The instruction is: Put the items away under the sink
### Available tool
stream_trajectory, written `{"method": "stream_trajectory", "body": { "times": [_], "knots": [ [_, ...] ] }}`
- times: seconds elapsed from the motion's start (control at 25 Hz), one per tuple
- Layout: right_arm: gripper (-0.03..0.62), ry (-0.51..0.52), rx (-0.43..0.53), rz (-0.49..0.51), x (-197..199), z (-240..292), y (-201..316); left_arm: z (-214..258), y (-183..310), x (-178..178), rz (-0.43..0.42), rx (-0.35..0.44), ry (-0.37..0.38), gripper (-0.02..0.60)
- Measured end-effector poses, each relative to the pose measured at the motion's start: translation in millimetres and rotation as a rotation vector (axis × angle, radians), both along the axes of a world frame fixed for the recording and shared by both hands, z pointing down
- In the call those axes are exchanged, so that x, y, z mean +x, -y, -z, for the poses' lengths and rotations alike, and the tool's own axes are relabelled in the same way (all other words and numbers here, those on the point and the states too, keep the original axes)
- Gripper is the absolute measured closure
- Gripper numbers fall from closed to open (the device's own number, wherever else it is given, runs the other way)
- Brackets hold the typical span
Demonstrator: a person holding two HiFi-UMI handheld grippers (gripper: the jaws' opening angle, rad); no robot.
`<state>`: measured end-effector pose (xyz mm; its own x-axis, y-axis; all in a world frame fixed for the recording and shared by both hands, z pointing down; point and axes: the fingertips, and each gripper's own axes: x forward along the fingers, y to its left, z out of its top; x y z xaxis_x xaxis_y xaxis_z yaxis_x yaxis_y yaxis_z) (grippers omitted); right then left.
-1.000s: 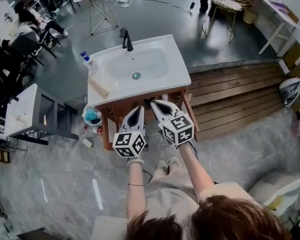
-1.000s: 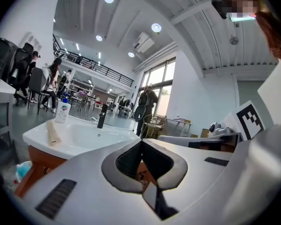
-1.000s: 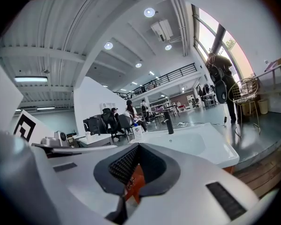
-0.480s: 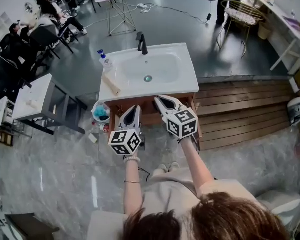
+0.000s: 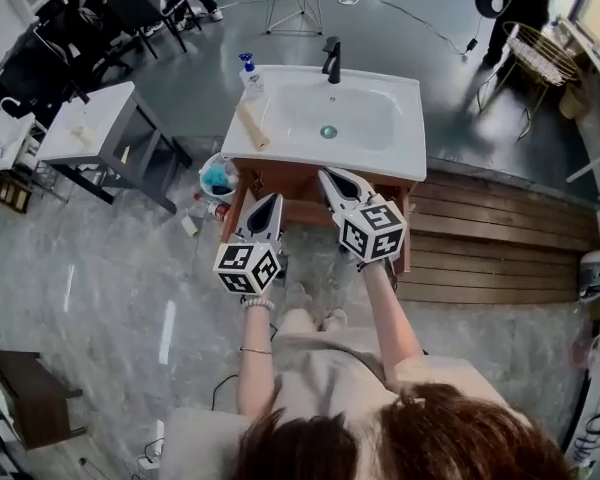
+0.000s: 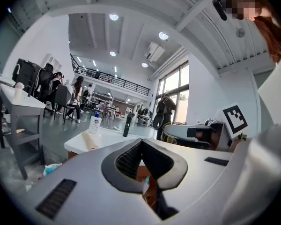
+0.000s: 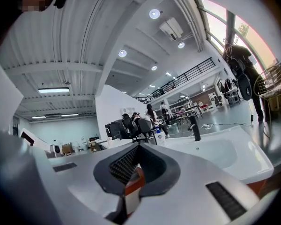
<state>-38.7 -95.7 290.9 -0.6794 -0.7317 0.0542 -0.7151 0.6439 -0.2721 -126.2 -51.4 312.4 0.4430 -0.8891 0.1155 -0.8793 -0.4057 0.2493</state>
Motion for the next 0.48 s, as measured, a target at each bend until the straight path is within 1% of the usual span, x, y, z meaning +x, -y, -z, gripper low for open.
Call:
{"method": "stream_trajectory", "body": {
  "times": [0.24, 0.4, 0.48],
  "knots": [
    [0.577, 0.020, -0.032, 0.062, -33.9, -12.2, 8.7, -12.2, -6.9, -32.0, 0.059, -0.031, 0.012, 0.581],
    [0.577, 0.015, -0.028, 0.102, -58.4, -11.2, 18.2, -13.7, 0.7, -53.2, 0.089, -0.031, 0.003, 0.581],
    [0.577, 0.004, -0.025, 0.112, -67.8, -11.9, 24.7, -13.2, 8.8, -60.1, 0.090, -0.027, 0.000, 0.581]
  ]
}}
